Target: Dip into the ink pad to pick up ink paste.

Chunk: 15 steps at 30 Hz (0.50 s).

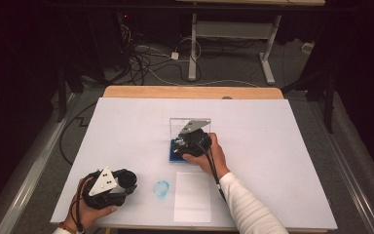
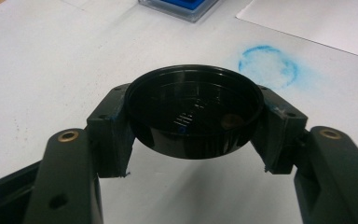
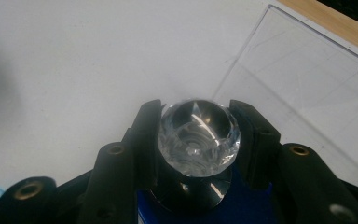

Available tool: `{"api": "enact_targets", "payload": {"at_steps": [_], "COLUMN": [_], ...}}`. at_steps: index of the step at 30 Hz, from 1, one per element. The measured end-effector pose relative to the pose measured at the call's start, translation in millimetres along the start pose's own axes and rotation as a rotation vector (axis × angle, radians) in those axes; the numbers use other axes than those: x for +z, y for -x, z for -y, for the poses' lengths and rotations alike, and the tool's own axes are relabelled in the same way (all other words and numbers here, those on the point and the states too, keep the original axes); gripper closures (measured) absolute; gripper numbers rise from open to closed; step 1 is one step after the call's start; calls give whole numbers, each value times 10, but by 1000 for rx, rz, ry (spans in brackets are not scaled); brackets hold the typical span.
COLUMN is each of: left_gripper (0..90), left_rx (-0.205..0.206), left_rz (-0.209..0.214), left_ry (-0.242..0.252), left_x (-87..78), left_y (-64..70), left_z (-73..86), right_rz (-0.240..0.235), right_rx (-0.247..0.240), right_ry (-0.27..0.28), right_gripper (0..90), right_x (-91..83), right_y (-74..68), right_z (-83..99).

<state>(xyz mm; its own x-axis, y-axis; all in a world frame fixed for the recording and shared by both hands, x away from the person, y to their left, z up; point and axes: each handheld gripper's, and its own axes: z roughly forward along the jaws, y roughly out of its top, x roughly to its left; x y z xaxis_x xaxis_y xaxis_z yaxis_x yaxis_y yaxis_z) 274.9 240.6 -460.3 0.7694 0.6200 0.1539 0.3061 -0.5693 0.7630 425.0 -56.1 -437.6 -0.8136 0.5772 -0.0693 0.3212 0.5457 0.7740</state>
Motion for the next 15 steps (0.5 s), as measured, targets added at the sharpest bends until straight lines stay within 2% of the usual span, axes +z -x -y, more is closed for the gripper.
{"api": "enact_targets", "payload": {"at_steps": [5, 15], "left_gripper": [364, 364], "left_rx": [0, 1], "left_rz": [3, 5], "left_ry": [-4, -9], "left_x": [-5, -2], "left_y": [8, 14], "left_z": [-2, -6], "right_rz": [7, 10], "right_rx": [18, 8], "right_ry": [13, -7], "right_gripper": [569, 568], "right_x": [6, 22], "right_y": [-5, -3], "right_z": [22, 3]}}
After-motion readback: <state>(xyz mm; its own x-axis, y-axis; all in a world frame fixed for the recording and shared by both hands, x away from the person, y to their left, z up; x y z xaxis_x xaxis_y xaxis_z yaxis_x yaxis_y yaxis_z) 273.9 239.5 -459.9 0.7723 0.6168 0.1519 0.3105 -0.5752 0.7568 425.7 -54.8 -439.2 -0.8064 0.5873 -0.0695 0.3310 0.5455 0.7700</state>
